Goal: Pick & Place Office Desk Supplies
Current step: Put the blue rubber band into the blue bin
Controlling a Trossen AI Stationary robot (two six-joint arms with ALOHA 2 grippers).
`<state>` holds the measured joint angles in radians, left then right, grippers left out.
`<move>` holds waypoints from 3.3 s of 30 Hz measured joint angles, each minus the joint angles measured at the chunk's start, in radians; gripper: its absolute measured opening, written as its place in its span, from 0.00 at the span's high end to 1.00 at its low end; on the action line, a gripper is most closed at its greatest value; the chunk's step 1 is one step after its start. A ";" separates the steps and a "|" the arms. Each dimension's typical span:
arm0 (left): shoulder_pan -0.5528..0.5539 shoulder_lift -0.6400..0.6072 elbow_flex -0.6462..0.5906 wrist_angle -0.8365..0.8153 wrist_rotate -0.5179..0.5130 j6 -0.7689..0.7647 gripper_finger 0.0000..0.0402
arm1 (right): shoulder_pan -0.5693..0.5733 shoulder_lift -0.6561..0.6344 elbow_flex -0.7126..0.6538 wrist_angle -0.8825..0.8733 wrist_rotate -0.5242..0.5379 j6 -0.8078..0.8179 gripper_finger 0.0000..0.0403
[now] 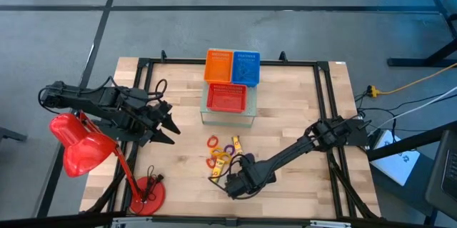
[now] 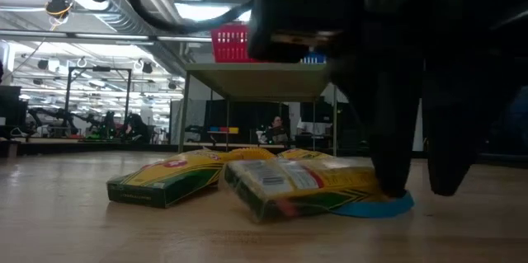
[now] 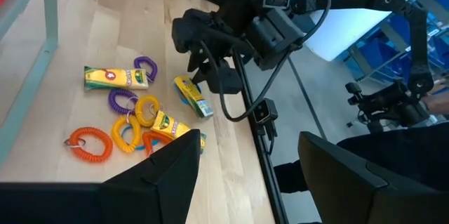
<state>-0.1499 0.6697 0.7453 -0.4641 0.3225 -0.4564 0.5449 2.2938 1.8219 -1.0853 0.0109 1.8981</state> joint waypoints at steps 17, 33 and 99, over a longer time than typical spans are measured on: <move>0.000 0.000 0.000 -0.003 0.002 -0.011 0.40 | 0.001 0.015 0.001 0.004 0.025 -0.047 0.84; 0.000 0.000 0.000 -0.003 0.003 -0.031 0.40 | 0.010 -0.123 0.035 -0.347 0.263 0.094 1.00; -0.065 0.000 0.000 -0.087 -0.173 -0.052 0.40 | -0.807 -0.310 0.376 -0.340 0.519 -1.020 0.81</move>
<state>-0.2153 0.6697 0.7452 -0.5507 0.1493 -0.5083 -0.2619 1.9835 2.1982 -1.4250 0.5300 0.8785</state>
